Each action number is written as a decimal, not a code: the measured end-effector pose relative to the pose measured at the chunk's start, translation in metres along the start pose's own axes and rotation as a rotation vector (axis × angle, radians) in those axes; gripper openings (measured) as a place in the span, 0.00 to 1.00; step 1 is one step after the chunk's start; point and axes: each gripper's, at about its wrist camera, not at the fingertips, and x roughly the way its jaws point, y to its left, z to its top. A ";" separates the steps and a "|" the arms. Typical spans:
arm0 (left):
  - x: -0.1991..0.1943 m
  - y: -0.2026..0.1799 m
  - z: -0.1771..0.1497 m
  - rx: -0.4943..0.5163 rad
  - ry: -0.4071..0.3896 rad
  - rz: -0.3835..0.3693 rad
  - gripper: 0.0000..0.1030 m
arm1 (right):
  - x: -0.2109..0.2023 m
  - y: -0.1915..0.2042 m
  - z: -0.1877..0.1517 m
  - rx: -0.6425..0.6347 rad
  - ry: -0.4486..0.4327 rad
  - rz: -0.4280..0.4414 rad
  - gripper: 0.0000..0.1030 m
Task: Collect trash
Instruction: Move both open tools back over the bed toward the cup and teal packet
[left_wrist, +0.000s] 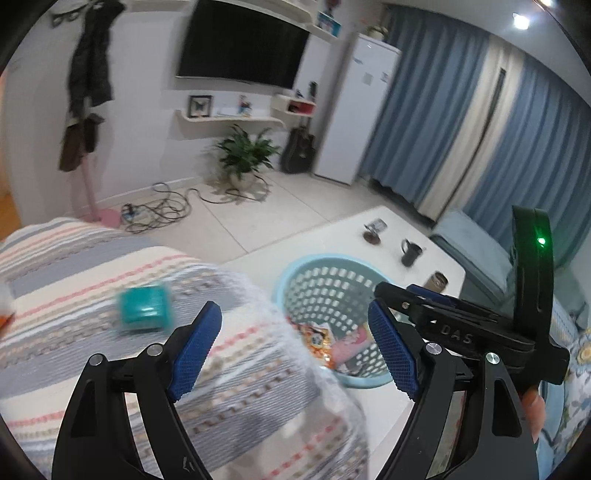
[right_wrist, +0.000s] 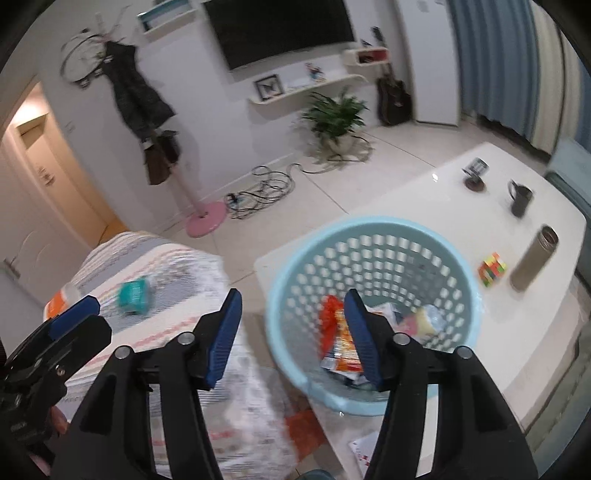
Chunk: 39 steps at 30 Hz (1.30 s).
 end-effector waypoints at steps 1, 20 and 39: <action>-0.007 0.008 0.000 -0.011 -0.010 0.006 0.77 | -0.002 0.014 0.000 -0.027 -0.006 0.012 0.53; -0.149 0.237 -0.038 -0.361 -0.159 0.420 0.77 | 0.052 0.205 -0.037 -0.282 -0.025 0.138 0.61; -0.109 0.313 -0.037 -0.478 -0.075 0.320 0.62 | 0.142 0.198 0.011 -0.305 0.162 0.185 0.41</action>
